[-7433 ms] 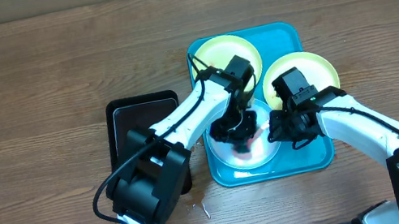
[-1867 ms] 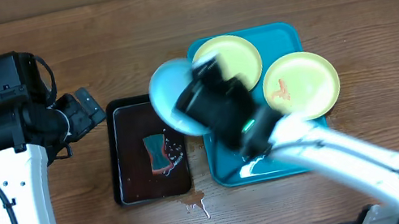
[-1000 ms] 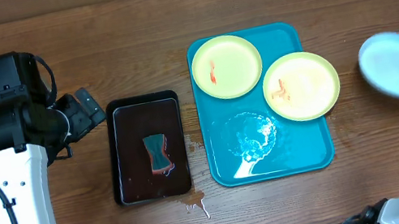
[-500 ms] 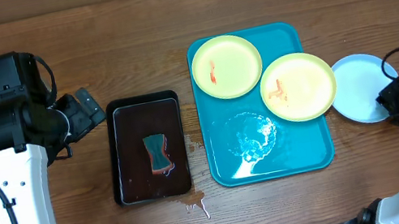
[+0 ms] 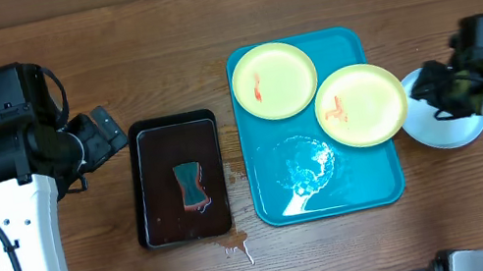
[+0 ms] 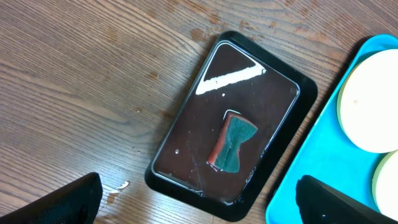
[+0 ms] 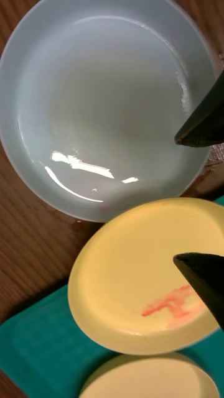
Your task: Clean dirty plates on tray and stack at the side
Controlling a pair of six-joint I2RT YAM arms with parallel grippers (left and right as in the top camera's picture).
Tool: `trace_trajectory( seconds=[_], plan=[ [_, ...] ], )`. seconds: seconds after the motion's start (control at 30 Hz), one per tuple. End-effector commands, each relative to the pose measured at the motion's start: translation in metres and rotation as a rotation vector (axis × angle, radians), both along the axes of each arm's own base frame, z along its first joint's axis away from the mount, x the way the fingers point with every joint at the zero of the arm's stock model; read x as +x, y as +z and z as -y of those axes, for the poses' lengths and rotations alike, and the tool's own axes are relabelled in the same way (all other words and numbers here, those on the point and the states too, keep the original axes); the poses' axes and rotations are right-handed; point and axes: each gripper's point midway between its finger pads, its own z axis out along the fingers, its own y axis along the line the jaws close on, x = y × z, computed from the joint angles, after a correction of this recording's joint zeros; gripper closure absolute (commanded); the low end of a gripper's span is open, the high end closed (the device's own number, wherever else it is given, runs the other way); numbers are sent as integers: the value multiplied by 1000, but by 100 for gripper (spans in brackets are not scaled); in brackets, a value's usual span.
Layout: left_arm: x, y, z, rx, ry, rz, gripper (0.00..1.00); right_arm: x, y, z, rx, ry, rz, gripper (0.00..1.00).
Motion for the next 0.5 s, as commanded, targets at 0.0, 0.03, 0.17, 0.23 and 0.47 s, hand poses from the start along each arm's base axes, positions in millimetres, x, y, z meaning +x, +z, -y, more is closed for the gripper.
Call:
trace_trajectory(
  seconds=[0.0, 0.03, 0.17, 0.23, 0.47],
  plan=[
    [2, 5, 0, -1, -9, 18, 0, -4, -33, 4, -104, 28, -81, 41],
    [2, 5, 0, 0, -9, 18, 0, -1, -39, 1, -101, 36, -86, 42],
    [2, 5, 0, 0, -9, 18, 0, 6, -56, -8, -68, 60, -100, 46],
    [2, 5, 0, -1, -9, 18, 0, 6, -63, -9, -61, 64, -116, 62],
    [2, 5, 0, 0, -9, 18, 0, 0, -73, -21, 7, 85, -155, 96]
  ],
)
